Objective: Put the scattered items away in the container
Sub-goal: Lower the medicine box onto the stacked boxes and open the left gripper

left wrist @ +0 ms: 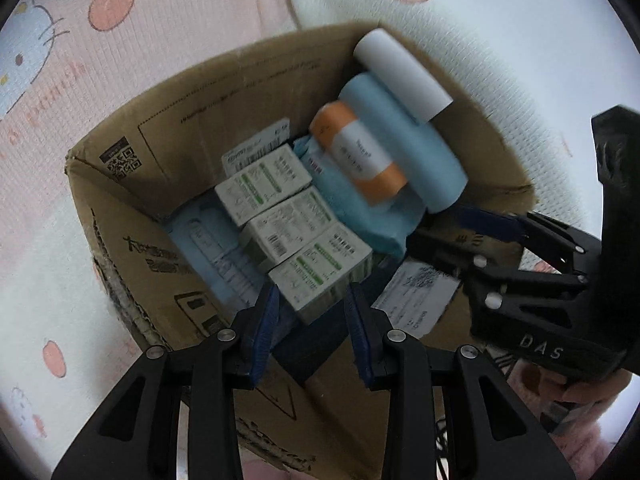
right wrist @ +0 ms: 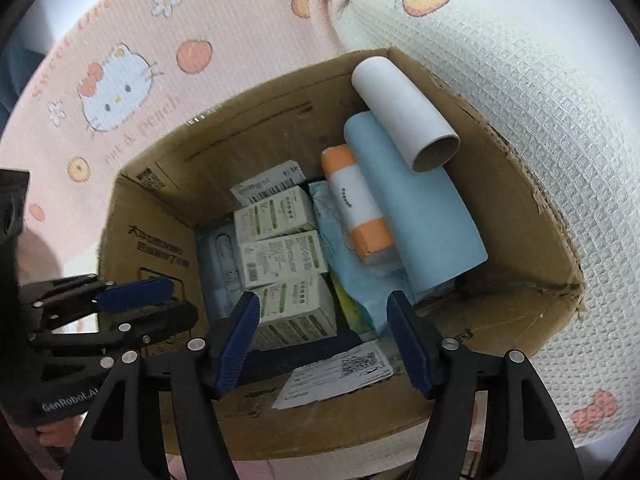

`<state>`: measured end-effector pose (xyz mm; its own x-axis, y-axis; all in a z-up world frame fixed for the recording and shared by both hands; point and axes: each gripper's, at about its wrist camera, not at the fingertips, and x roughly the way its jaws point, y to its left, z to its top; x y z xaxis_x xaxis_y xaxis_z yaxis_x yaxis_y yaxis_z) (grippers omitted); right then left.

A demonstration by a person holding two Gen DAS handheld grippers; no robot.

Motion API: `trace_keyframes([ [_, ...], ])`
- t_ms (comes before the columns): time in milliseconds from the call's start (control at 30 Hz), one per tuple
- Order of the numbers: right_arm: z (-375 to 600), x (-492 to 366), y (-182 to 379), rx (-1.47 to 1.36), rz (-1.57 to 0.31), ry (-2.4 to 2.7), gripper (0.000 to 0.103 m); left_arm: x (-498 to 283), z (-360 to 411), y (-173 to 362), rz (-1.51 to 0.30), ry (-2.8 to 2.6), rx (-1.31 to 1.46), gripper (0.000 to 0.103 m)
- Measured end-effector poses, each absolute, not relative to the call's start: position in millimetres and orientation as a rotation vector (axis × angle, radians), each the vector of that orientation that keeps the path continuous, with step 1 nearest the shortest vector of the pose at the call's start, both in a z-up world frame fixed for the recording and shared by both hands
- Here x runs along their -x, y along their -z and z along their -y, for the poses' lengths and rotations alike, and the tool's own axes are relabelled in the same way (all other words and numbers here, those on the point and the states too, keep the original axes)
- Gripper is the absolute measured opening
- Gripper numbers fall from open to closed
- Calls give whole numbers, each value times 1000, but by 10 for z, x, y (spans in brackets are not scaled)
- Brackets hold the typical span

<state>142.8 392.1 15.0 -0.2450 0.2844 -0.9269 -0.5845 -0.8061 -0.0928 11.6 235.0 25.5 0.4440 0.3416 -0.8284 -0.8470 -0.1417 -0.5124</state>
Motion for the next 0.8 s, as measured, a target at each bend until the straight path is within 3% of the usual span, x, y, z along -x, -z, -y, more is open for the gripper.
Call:
trace_keyframes([
  [33, -3946, -1398, -132, 1490, -406, -2117, 44, -103, -2372, -236, -511, -1094, 1359, 34],
  [67, -3996, -1352, -81, 1544, -467, -2117, 21, -73, -2392, -214, -521, -1076, 1390, 30],
  [100, -4034, -1318, -33, 1591, -507, -2097, 17, -17, -2426, -178, -528, -1059, 1446, 25],
  [133, -4102, -1254, 57, 1672, -571, -2065, 17, 6, -2444, -155, -532, -1043, 1478, 21],
  [167, -4080, -1169, 100, 1742, -413, -1928, 16, 44, -2480, -139, -539, -1013, 1527, 19],
  [267, -4156, -1058, 295, 1872, -436, -1787, 16, 40, -2560, -180, -580, -984, 1565, 19],
  [500, -4227, -884, 561, 2075, -501, -1577, 16, -232, -2819, 6, -890, -887, 1460, 17],
  [800, -4575, -1008, 891, 2045, -741, -1378, 16, -129, -2941, 327, -812, -799, 1578, 16],
])
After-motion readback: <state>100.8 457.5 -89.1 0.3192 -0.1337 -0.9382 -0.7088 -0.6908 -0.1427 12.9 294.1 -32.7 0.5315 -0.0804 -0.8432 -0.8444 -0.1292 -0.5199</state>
